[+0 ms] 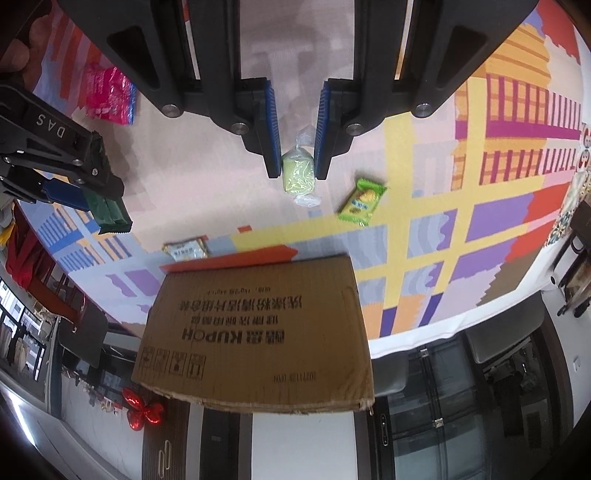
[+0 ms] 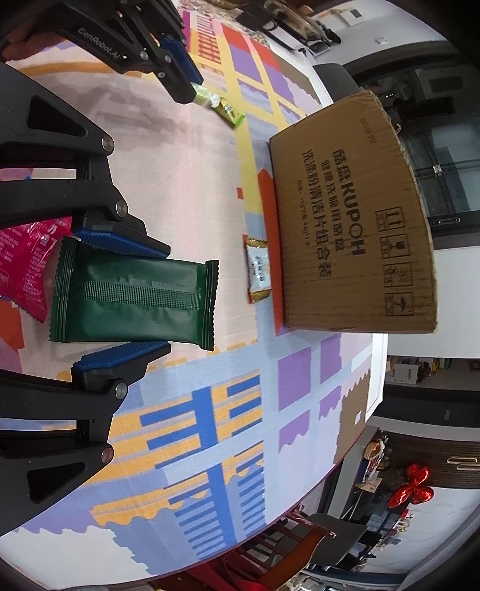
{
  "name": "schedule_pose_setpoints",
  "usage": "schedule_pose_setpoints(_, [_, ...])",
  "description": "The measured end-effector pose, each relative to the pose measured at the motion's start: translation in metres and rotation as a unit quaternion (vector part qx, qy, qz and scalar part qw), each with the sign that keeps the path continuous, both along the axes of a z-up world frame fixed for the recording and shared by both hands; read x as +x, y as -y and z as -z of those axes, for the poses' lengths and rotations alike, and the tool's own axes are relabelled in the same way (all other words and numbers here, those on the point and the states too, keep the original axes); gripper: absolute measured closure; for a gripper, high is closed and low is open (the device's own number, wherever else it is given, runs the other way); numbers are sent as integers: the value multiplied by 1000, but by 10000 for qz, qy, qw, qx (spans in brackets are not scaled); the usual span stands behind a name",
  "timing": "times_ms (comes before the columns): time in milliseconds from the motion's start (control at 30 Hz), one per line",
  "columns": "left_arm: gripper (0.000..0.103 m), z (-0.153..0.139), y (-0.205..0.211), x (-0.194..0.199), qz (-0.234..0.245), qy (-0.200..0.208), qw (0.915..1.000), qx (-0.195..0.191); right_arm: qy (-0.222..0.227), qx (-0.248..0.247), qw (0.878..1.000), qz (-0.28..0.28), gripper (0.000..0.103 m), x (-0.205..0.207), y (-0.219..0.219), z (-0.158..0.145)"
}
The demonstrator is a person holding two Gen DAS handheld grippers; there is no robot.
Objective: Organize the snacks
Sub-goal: 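Lift the pale green candy and dark green packet and carry them over the box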
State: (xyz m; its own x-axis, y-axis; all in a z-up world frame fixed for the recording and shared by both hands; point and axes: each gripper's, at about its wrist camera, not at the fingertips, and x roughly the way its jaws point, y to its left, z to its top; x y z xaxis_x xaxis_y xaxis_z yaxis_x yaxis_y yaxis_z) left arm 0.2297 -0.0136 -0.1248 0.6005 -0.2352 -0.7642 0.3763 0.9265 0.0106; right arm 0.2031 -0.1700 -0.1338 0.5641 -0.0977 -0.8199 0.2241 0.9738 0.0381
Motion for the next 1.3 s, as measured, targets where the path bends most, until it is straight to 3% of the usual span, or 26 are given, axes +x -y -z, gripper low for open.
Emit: schedule_pose_setpoints(1300, [84,-77,13,16,-254,493,9984,-136,742,-165,9962,-429,57,23,8,-84])
